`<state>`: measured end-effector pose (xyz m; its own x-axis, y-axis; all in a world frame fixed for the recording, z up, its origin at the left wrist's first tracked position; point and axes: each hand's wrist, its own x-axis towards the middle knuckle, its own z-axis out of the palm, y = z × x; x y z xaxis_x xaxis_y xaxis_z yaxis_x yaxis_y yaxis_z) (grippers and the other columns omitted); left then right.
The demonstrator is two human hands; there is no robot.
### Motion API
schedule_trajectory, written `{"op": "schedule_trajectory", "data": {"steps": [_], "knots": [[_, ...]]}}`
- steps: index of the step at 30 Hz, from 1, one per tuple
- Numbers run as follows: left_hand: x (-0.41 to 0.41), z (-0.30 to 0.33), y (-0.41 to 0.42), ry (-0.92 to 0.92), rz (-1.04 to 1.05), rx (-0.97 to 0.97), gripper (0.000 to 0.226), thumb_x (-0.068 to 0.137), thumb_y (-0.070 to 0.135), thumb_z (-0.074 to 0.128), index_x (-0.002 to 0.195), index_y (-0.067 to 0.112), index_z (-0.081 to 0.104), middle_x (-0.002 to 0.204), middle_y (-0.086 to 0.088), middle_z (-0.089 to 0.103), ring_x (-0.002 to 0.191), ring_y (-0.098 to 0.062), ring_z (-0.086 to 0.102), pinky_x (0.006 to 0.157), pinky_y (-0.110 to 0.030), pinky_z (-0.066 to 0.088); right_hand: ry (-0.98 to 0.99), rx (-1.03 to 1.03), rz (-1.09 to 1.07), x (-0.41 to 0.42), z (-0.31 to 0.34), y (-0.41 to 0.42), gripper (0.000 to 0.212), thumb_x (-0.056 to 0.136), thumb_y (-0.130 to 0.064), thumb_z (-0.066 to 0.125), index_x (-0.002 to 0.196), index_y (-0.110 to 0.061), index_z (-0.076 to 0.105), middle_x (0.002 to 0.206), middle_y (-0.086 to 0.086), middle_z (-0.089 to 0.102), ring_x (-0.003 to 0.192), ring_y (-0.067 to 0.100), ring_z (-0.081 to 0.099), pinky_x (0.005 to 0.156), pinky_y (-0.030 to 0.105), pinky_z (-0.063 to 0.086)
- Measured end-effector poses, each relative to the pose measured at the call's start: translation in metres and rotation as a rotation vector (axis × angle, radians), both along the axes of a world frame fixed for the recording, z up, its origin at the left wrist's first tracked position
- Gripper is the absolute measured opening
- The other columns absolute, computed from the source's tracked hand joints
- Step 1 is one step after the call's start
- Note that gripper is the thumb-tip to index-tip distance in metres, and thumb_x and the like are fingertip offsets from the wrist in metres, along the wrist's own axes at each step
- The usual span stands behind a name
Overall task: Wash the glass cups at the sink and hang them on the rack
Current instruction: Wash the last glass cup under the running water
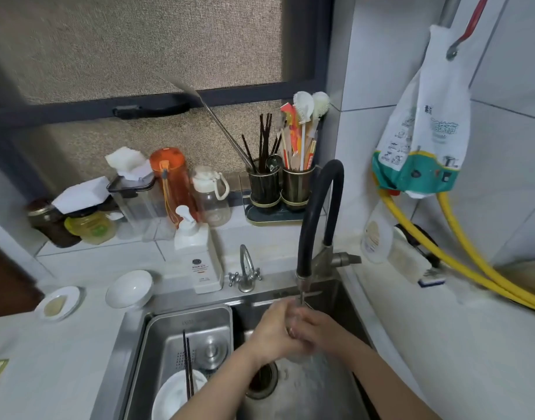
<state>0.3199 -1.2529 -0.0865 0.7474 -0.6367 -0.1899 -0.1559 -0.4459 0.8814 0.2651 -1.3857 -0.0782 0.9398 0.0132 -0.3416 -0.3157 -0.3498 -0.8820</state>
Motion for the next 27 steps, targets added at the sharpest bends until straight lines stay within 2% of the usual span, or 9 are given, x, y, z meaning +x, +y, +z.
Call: {"op": "schedule_trajectory", "data": {"steps": [5,8,11,14,16,18,20,23,27], "knots": [[0.010,0.007,0.008,-0.066,-0.043,0.051,0.093,0.055,0.038,0.082,0.137,0.029,0.040,0.125,0.004,0.035,0.119,-0.006,0.041,0.093,0.001,0.029,-0.011,0.278,-0.137,0.005,0.003,-0.008,0.013,0.091,-0.013,0.058,0.084,-0.004,0.065,0.084,0.010,0.059,0.082,0.019,0.054,0.074,0.030,0.042],[0.009,0.005,0.011,0.057,0.147,-0.106,0.089,0.052,0.051,0.086,0.128,0.043,0.043,0.131,0.005,0.042,0.124,-0.007,0.044,0.108,-0.021,0.035,-0.066,0.434,-0.365,0.011,0.008,-0.002,0.018,0.092,-0.015,0.059,0.080,-0.007,0.071,0.079,0.006,0.070,0.073,0.015,0.065,0.069,0.024,0.051],[0.008,-0.002,0.014,0.253,0.203,-0.185,0.096,0.053,0.059,0.082,0.137,0.042,0.038,0.134,0.006,0.048,0.123,-0.011,0.050,0.107,-0.032,0.042,-0.060,0.435,-0.403,0.011,0.010,0.004,0.022,0.094,-0.017,0.056,0.079,-0.009,0.071,0.074,0.002,0.070,0.071,0.012,0.066,0.060,0.016,0.050],[0.014,-0.002,0.016,0.349,0.225,-0.205,0.088,0.054,0.067,0.079,0.132,0.044,0.044,0.132,0.006,0.050,0.122,-0.015,0.051,0.106,-0.039,0.043,-0.052,0.617,-0.172,0.002,0.015,0.000,0.025,0.096,-0.016,0.051,0.107,-0.003,0.068,0.105,0.009,0.071,0.102,0.025,0.066,0.086,0.027,0.053],[0.018,0.003,0.015,0.411,0.269,-0.233,0.074,0.058,0.068,0.076,0.122,0.038,0.054,0.126,0.001,0.059,0.115,-0.015,0.057,0.103,-0.038,0.046,-0.048,0.725,-0.067,-0.002,0.017,-0.005,0.033,0.091,-0.014,0.057,0.120,0.001,0.061,0.119,0.011,0.067,0.113,0.024,0.063,0.095,0.029,0.051],[0.017,0.002,0.011,0.447,0.323,-0.276,0.072,0.058,0.068,0.073,0.118,0.030,0.057,0.117,-0.002,0.065,0.108,-0.016,0.062,0.097,-0.036,0.048,-0.056,0.700,-0.155,0.001,0.010,-0.003,0.037,0.089,-0.017,0.059,0.120,0.005,0.060,0.118,0.021,0.066,0.105,0.028,0.064,0.089,0.028,0.054],[0.010,-0.002,0.007,0.467,0.341,-0.284,0.079,0.058,0.070,0.074,0.124,0.034,0.049,0.121,0.000,0.062,0.110,-0.016,0.060,0.096,-0.035,0.049,-0.061,0.654,-0.340,0.008,0.001,0.000,0.034,0.092,-0.013,0.055,0.115,0.010,0.060,0.114,0.029,0.064,0.095,0.030,0.064,0.080,0.029,0.057],[-0.002,-0.007,0.006,0.472,0.340,-0.336,0.068,0.078,0.049,0.069,0.135,0.046,0.031,0.125,0.009,0.051,0.107,-0.005,0.053,0.084,-0.023,0.047,-0.037,0.632,-0.452,0.014,-0.004,0.004,0.027,0.096,-0.014,0.050,0.108,0.007,0.064,0.109,0.024,0.067,0.090,0.024,0.065,0.080,0.031,0.054],[0.008,0.000,0.005,0.645,0.373,-0.342,0.070,0.068,0.064,0.067,0.127,0.029,0.053,0.115,-0.001,0.066,0.105,-0.021,0.063,0.088,-0.039,0.053,-0.147,0.589,-0.164,0.005,-0.001,0.004,0.026,0.095,-0.015,0.051,0.113,-0.006,0.068,0.117,0.015,0.067,0.110,0.025,0.064,0.096,0.036,0.051]]}}
